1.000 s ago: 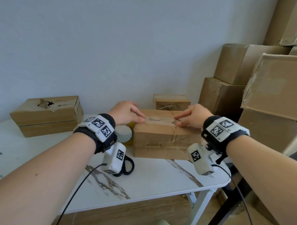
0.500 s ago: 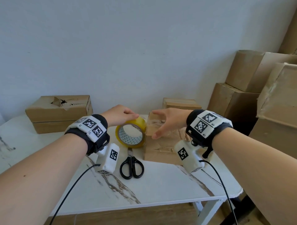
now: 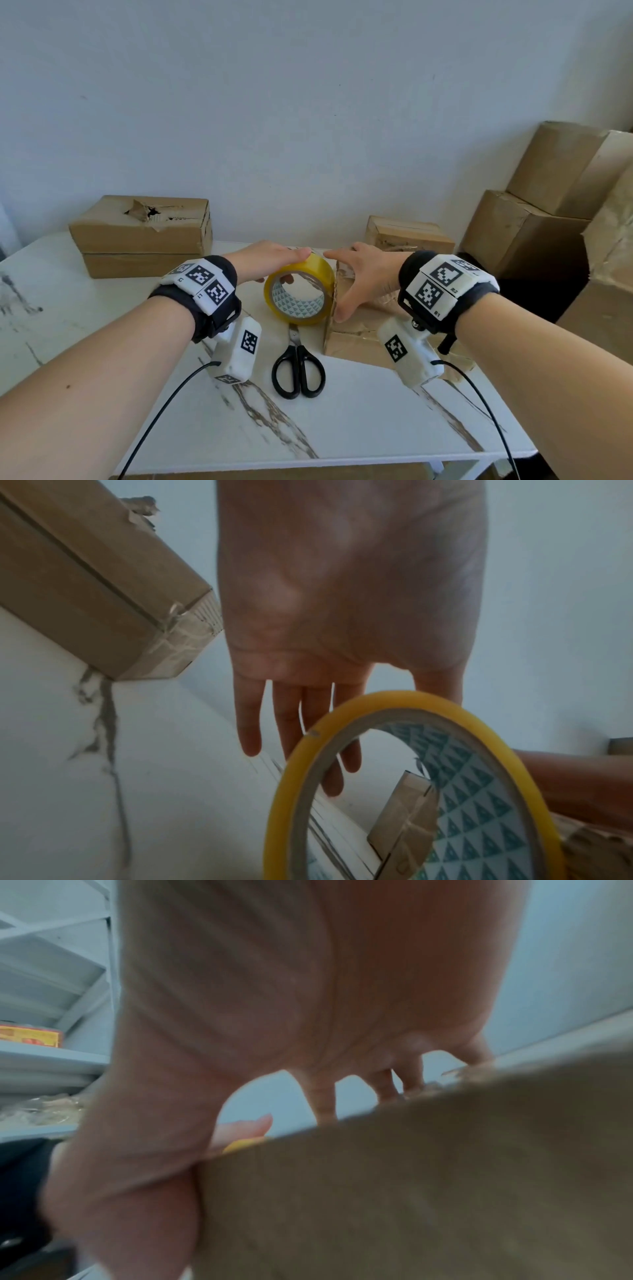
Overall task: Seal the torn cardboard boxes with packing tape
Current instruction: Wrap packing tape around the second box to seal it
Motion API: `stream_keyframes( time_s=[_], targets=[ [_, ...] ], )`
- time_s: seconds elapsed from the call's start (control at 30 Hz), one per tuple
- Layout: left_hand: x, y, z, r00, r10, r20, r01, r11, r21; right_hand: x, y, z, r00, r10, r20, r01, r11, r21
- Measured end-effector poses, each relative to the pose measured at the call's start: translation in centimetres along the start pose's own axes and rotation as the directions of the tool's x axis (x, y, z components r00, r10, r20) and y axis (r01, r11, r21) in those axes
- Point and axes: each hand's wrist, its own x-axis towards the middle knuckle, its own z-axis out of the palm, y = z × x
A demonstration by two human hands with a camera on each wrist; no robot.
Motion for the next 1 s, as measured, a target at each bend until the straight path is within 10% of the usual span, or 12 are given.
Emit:
stream_keyframes(
  time_s=[0.27,0.6,1.0],
  targets=[
    [0.2,-0.2,-1.5,0.98,0.008,-0.198,-0.078,0.934,-0.348,-0.3,-1.0,0.1,0.973,-0.068,-0.219,0.109,0.977,0.182],
    [-1.1,3.1,-5.0,0.911,0.063,-0.408,-0.369,0.567,-0.736,-1.8,-0.6,-2.5,0.878,-0.047,-0.477,0.347,0.749,0.565],
    [-0.7,11.3,-3.0,0.892,0.128,-0.433,-0.418,0.595,-0.686,-3.0,5.2,-2.3,0.858,0.046,-0.512,0.407,0.547,0.732]
  ],
)
